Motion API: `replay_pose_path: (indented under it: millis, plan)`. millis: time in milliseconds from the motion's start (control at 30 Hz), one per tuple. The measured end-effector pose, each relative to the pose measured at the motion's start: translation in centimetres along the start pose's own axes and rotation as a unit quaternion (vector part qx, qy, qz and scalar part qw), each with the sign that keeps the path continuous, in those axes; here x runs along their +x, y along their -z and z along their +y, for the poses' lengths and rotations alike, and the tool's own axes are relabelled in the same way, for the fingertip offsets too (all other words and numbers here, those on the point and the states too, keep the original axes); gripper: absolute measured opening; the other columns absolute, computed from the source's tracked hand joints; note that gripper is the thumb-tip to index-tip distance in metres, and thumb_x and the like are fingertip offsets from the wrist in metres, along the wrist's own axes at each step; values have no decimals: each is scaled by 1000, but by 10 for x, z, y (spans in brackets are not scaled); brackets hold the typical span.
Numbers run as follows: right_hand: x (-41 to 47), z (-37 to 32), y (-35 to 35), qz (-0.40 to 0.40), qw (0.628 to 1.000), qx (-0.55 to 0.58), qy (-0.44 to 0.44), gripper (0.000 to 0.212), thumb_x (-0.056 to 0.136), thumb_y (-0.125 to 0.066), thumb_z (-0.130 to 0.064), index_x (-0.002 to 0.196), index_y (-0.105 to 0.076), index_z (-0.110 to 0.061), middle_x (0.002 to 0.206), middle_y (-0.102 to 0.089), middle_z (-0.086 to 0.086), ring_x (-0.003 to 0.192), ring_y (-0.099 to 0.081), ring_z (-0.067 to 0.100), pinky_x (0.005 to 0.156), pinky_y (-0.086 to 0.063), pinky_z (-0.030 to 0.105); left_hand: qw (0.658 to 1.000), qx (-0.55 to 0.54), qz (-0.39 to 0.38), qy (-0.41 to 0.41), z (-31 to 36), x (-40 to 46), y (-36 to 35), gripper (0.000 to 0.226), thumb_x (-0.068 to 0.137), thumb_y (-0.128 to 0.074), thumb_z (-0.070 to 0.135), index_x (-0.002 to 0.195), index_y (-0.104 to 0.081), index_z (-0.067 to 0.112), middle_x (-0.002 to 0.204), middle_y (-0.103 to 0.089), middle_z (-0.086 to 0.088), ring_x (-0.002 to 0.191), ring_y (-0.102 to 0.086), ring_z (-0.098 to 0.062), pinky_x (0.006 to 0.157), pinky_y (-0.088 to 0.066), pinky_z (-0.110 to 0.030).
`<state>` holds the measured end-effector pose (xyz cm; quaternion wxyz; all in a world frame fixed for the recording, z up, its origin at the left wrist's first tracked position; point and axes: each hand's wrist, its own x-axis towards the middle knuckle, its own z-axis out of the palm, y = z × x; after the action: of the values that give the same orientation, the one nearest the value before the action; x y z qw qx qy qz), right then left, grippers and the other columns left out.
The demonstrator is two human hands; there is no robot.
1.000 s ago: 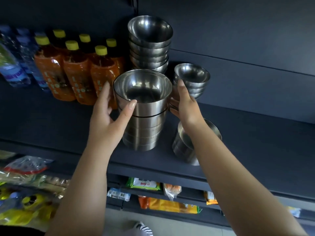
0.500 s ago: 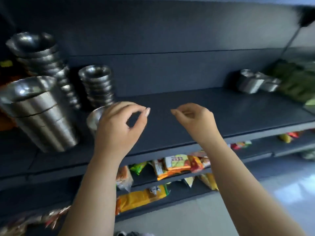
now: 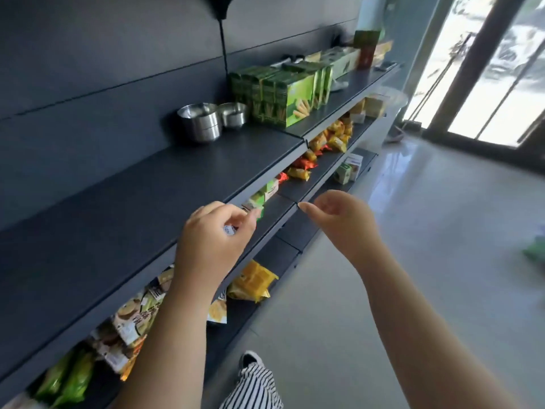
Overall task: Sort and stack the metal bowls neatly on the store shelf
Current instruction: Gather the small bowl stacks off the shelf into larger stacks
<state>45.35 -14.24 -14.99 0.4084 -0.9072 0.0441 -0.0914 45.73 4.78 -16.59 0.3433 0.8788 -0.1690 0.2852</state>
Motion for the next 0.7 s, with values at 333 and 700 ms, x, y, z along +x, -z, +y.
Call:
replay_pose_path:
  millis: [333, 700]
  plan:
    - [110, 55, 8, -4, 1000, -20, -15, 28, 88, -60, -41, 67, -49, -27, 65, -49, -15, 63, -45, 1, 58, -37, 18, 997, -55, -14, 45, -32, 88, -103, 39, 78, -48, 53, 64, -61, 19, 64, -55, 10, 68, -55, -11, 58, -41, -23]
    - [299, 37, -23, -87, 996, -4, 34, 24, 87, -61, -42, 80, -56, -19, 69, -53, -10, 77, -52, 12, 65, -38, 24, 969, -57, 18, 241, -114, 224, -155, 29, 84, -62, 37, 74, -68, 11, 71, -62, 6, 64, -52, -1, 57, -36, -7]
